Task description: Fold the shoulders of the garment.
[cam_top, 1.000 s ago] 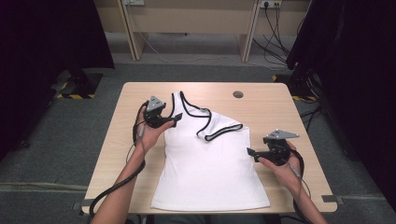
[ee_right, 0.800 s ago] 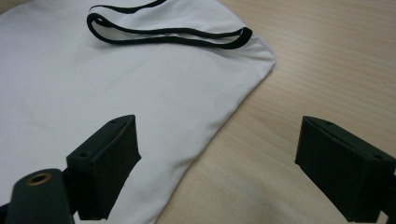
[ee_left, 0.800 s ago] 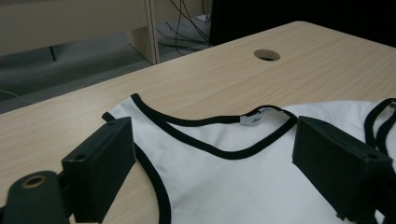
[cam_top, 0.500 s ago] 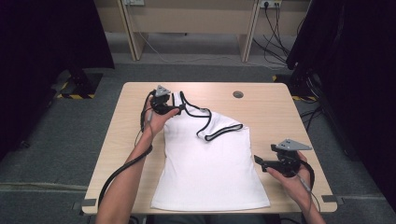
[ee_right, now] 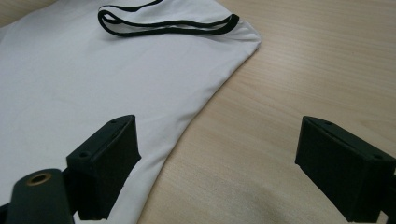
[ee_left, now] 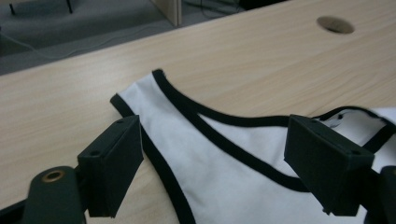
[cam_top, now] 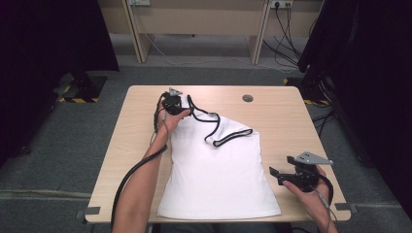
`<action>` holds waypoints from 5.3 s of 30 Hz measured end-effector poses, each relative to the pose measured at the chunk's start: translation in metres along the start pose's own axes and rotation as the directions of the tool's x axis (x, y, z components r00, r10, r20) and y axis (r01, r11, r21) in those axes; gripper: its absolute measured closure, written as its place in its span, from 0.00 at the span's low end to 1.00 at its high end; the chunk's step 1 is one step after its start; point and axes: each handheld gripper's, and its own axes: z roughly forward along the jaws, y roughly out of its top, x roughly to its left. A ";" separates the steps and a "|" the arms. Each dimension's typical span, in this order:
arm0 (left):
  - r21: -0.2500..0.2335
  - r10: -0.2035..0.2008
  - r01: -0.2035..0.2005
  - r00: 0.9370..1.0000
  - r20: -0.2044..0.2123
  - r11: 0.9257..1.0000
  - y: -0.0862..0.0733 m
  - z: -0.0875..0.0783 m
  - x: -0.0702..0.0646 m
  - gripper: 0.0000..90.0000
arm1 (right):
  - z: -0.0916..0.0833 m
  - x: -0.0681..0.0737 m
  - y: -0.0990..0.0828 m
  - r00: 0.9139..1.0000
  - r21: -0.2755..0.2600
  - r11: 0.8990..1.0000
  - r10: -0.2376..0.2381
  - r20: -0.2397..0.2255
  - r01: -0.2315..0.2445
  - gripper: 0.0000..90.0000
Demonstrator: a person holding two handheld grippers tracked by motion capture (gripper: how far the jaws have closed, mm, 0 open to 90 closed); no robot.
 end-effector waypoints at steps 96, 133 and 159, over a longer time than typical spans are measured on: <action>-0.005 0.254 -0.257 0.954 0.160 0.967 -0.053 -0.064 -0.055 0.79 | 0.005 0.004 0.000 0.999 0.001 1.000 -0.024 -0.023 0.024 0.15; 0.175 0.146 -0.177 0.973 0.180 0.969 -0.016 -0.006 -0.016 0.62 | 0.010 0.005 -0.003 0.999 0.015 1.000 -0.021 -0.033 0.021 0.15; 0.010 0.180 -0.187 0.959 0.219 0.982 -0.006 -0.039 -0.024 0.96 | 0.009 0.007 -0.002 0.999 0.009 1.000 -0.023 -0.030 0.023 0.15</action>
